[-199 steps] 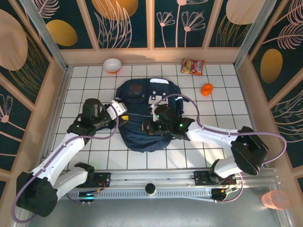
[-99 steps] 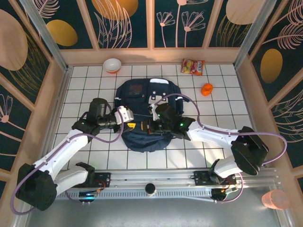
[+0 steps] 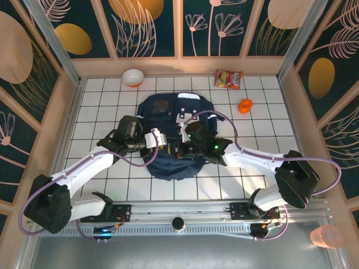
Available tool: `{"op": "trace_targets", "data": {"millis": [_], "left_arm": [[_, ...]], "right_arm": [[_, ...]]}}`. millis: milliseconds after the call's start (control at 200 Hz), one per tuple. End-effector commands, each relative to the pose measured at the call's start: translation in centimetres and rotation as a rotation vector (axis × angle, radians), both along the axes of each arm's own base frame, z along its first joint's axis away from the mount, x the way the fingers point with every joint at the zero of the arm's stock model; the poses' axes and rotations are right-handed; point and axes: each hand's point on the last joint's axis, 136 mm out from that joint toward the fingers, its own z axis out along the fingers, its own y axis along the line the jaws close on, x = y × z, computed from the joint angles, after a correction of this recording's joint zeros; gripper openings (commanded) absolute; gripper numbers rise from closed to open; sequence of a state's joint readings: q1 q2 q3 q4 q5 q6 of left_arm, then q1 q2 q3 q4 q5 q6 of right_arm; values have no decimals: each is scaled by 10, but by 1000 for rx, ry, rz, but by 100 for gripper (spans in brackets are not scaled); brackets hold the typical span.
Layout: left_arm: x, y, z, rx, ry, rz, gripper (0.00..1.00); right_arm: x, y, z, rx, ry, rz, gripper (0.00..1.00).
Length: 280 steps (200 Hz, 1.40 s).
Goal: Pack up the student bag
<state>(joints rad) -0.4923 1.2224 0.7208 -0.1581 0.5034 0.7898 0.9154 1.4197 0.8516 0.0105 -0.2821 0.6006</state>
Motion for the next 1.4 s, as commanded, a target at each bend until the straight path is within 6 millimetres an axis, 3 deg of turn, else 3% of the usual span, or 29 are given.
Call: {"op": "trace_targets", "data": {"millis": [0, 145, 310, 395, 460, 616, 726, 796, 971, 1091, 1396], "left_arm": [[18, 6, 10, 38, -85, 39, 3], [24, 14, 8, 72, -101, 94, 0], [29, 25, 2, 120, -106, 149, 0], [28, 23, 5, 98, -98, 145, 0], [26, 18, 8, 65, -81, 132, 2], [15, -3, 29, -90, -25, 72, 34], [5, -15, 44, -188, 7, 21, 51], [-1, -20, 48, -215, 27, -9, 56], [-5, -23, 47, -209, 25, -17, 57], [-11, -39, 38, -177, 34, -68, 57], [4, -51, 17, -115, 40, -68, 51]], "right_arm": [[2, -2, 23, 54, -53, 14, 0], [9, -18, 21, 24, -47, -16, 0], [20, -63, 10, -69, -32, -113, 0], [19, -73, 6, -113, -25, -128, 0], [18, -69, 9, -83, -25, -118, 0], [15, -50, 16, -8, -37, -85, 0], [16, -39, 21, 24, -46, -64, 0], [16, -32, 24, 46, -48, -50, 0], [17, -30, 17, 26, -24, -57, 0], [16, -30, 15, 20, -21, -53, 0], [13, -33, 20, 26, -27, -53, 0]]}}
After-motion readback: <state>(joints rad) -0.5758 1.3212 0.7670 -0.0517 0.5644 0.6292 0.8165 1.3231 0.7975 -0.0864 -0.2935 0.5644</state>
